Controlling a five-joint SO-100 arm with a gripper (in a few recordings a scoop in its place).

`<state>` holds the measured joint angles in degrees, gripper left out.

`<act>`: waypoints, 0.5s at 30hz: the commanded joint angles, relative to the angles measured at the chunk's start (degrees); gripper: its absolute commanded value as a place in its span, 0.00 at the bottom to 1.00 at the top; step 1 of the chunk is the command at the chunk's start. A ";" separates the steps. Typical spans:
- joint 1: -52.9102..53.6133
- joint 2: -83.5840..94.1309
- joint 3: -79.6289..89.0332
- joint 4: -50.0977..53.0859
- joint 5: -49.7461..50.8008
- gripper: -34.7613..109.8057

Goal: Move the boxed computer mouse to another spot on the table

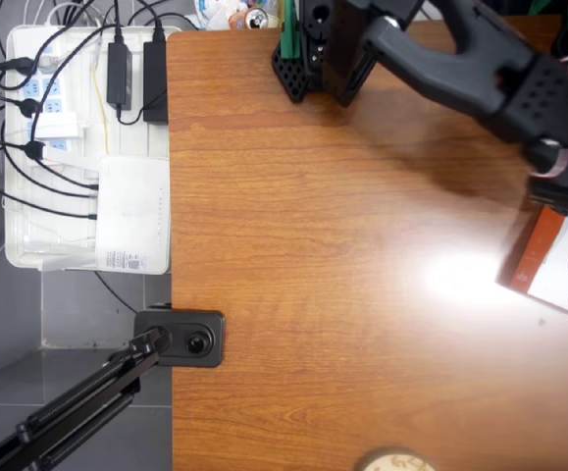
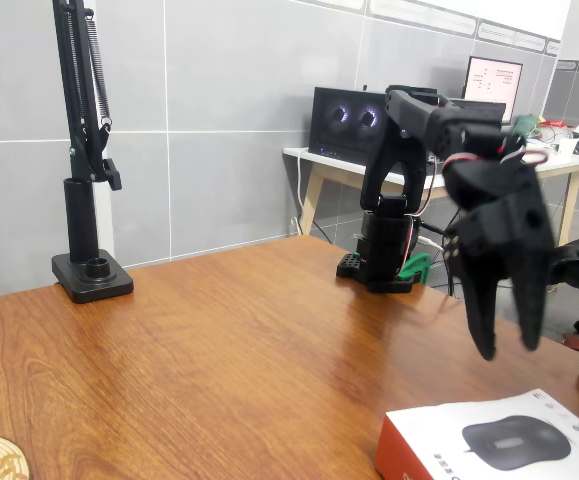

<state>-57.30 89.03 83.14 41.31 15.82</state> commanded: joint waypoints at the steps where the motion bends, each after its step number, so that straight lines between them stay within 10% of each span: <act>1: 0.26 -9.05 -19.42 4.48 0.88 0.95; 15: -3.08 -35.51 -43.42 11.25 -2.90 0.96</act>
<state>-59.68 55.02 45.18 51.24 13.54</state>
